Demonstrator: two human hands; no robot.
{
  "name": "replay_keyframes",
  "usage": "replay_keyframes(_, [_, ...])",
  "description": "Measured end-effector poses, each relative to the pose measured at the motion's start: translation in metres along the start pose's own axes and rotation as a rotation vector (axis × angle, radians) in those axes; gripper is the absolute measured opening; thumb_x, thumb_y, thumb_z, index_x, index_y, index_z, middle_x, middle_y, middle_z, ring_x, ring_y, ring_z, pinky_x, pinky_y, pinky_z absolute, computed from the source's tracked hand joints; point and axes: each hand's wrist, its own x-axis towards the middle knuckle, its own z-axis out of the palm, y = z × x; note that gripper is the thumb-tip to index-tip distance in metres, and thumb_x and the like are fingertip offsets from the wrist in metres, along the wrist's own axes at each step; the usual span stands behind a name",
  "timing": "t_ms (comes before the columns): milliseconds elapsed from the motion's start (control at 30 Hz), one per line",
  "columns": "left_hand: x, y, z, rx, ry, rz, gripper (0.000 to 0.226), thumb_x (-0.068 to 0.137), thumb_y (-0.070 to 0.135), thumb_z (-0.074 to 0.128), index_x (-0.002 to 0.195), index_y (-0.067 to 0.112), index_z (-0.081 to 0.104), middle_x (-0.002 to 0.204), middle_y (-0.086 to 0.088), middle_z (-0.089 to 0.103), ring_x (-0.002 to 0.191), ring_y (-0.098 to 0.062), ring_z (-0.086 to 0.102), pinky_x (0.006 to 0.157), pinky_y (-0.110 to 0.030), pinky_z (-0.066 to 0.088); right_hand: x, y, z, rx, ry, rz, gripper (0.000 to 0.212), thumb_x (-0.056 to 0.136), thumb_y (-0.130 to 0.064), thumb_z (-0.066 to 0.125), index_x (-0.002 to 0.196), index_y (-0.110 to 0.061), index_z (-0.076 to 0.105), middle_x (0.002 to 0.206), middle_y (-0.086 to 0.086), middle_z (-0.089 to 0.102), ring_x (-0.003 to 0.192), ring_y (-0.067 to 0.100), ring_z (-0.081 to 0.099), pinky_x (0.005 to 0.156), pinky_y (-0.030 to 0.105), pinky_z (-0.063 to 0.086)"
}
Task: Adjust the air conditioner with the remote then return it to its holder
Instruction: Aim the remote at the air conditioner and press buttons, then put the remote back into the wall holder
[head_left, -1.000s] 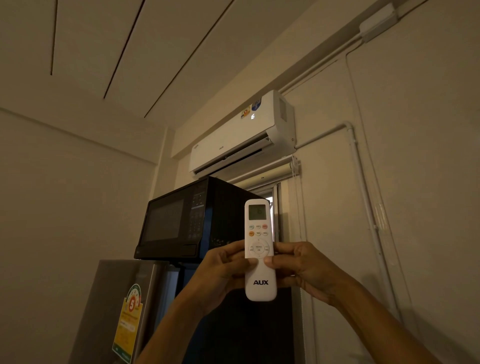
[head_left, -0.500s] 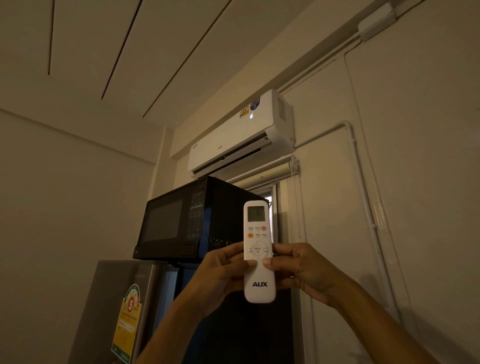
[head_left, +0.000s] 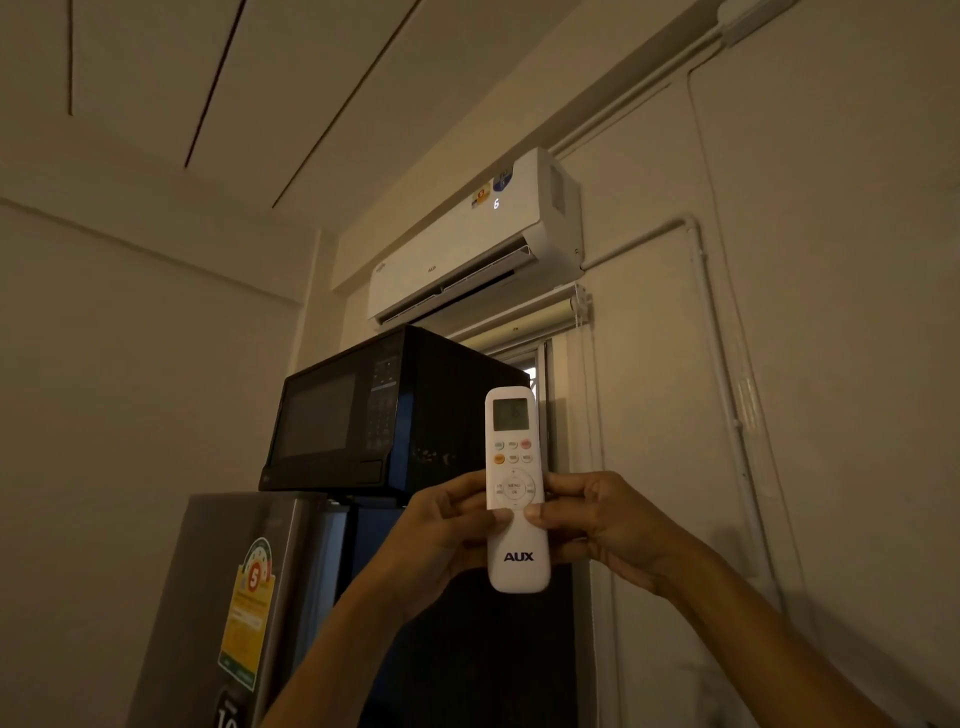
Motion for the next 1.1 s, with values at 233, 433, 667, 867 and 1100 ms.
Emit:
replay_keyframes(233, [-0.01, -0.034, 0.02, -0.039, -0.003, -0.061, 0.041, 0.076, 0.007, 0.063, 0.115, 0.019, 0.058, 0.107, -0.004, 0.075, 0.101, -0.024, 0.069, 0.071, -0.033, 0.061, -0.03, 0.027, -0.012, -0.034, 0.033, 0.035, 0.031, 0.079, -0.01, 0.067, 0.105, -0.028, 0.065, 0.099, -0.005, 0.076, 0.093, 0.015, 0.071, 0.065, 0.026, 0.059])
replay_keyframes(433, [-0.018, -0.071, 0.049, -0.057, -0.032, -0.126, 0.041, 0.08, 0.005, 0.062, 0.117, 0.02, 0.057, 0.111, -0.004, 0.073, 0.104, -0.024, 0.068, 0.074, -0.034, 0.061, -0.068, 0.054, -0.028, -0.018, 0.09, 0.084, 0.033, 0.076, -0.014, 0.069, 0.102, -0.033, 0.066, 0.096, -0.01, 0.076, 0.091, 0.013, 0.072, 0.062, 0.024, 0.058])
replay_keyframes(667, [-0.028, -0.125, 0.105, -0.068, -0.068, -0.222, 0.05, 0.075, 0.009, 0.065, 0.123, 0.018, 0.053, 0.112, -0.003, 0.072, 0.105, -0.023, 0.068, 0.081, -0.04, 0.06, -0.129, 0.089, -0.063, -0.026, 0.179, 0.202, 0.036, 0.079, -0.012, 0.069, 0.11, -0.028, 0.064, 0.102, -0.003, 0.076, 0.092, 0.019, 0.072, 0.065, 0.029, 0.06])
replay_keyframes(867, [-0.031, -0.179, 0.153, -0.078, -0.063, -0.262, 0.043, 0.081, 0.005, 0.065, 0.118, 0.025, 0.057, 0.11, 0.002, 0.074, 0.102, -0.017, 0.069, 0.076, -0.033, 0.06, -0.173, 0.112, -0.101, -0.053, 0.306, 0.289, 0.031, 0.076, -0.022, 0.071, 0.106, -0.032, 0.067, 0.099, -0.002, 0.077, 0.088, 0.022, 0.073, 0.065, 0.032, 0.06])
replay_keyframes(1100, [-0.024, -0.236, 0.188, -0.111, -0.102, -0.322, 0.043, 0.082, 0.001, 0.066, 0.103, 0.039, 0.065, 0.106, 0.008, 0.075, 0.098, -0.011, 0.07, 0.066, -0.022, 0.059, -0.198, 0.129, -0.15, -0.146, 0.447, 0.316, 0.046, 0.071, -0.035, 0.071, 0.115, -0.021, 0.065, 0.097, 0.006, 0.077, 0.086, 0.022, 0.074, 0.071, 0.034, 0.06])
